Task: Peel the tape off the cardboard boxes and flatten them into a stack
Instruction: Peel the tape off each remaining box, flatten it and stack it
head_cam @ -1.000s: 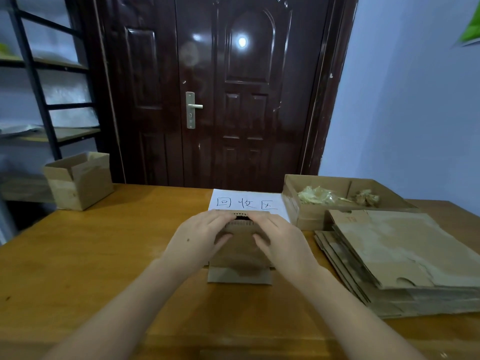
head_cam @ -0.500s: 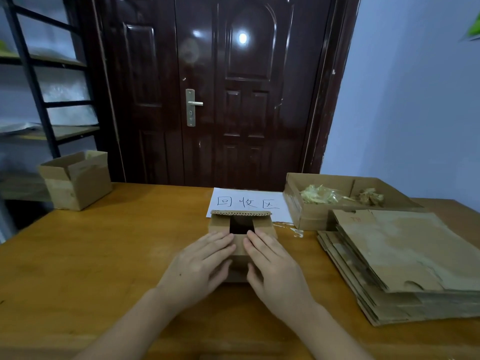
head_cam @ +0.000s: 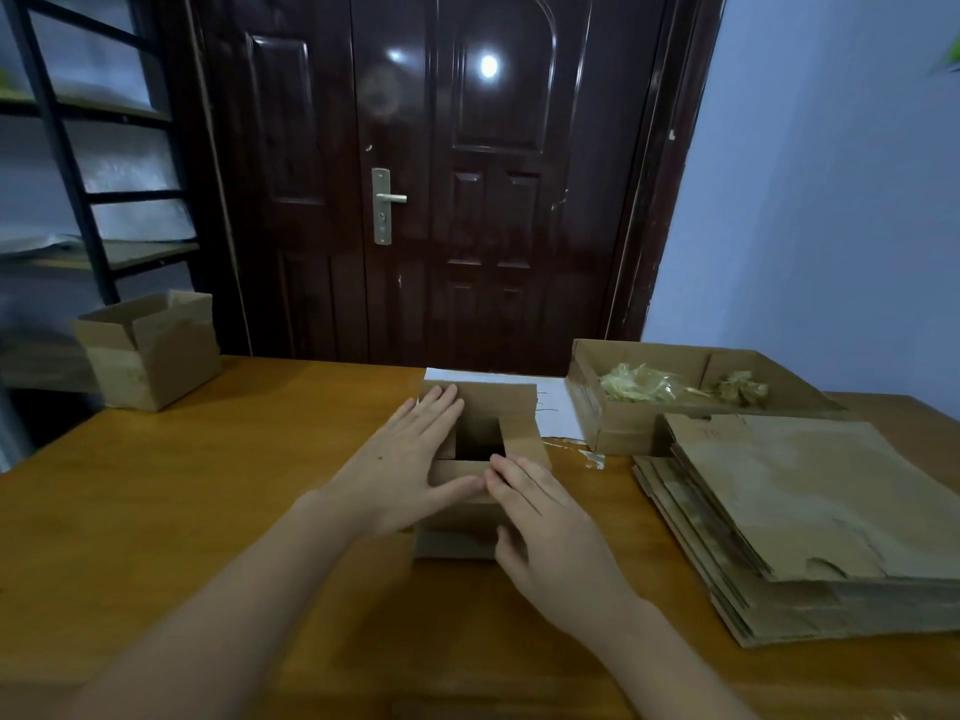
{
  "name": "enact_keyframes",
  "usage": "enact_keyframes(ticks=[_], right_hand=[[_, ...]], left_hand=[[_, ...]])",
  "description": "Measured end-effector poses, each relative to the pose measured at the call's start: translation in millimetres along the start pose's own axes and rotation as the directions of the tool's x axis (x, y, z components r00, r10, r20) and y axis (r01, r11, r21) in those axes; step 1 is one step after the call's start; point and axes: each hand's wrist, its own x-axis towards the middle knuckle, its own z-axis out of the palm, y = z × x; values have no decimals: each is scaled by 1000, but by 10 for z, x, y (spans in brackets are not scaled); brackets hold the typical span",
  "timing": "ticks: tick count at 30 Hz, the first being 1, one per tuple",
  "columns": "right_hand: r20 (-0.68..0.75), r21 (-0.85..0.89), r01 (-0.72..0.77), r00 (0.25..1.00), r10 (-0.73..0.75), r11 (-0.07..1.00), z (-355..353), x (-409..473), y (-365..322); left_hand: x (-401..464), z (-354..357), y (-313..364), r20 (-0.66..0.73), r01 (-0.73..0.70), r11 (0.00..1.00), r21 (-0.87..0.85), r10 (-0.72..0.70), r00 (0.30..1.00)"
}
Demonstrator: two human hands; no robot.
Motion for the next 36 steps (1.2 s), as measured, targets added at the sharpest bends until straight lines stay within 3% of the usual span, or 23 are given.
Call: enact_keyframes(ticks=[4, 9, 13, 16, 19, 23, 28, 33, 36], right_hand=[[1, 21, 1, 1000, -1, 1000, -28, 14, 12], [28, 127, -83, 996, 80, 988, -82, 131, 23], [194, 111, -169, 970, 145, 979, -146, 432, 129], [373, 66, -216, 911, 176, 974, -188, 670, 229], [460, 28, -242, 865, 202, 970, -176, 777, 276], [470, 2, -234, 858, 205, 972, -149, 770, 302], [467, 11, -217, 865, 187, 976, -154, 767, 306], [455, 18, -231, 868, 198, 973, -129, 757, 301], [449, 18, -235, 870, 202, 972, -105, 753, 314]], left_hand=[[84, 69, -80, 95, 153, 973, -172, -138, 986], [122, 66, -114, 148, 171, 966, -196, -144, 978], [132, 75, -133, 139, 151, 975, -163, -129, 982], [122, 87, -147, 128, 147, 978, -149, -128, 984], [119, 87, -121, 126, 141, 979, -145, -123, 984], [110, -13, -76, 116, 64, 996, -57, -57, 992], [103, -76, 113, 93, -196, 966, 171, 182, 979], [57, -176, 73, 80, -229, 942, 247, 216, 973], [67, -263, 69, -21, -196, 947, 255, 208, 978]])
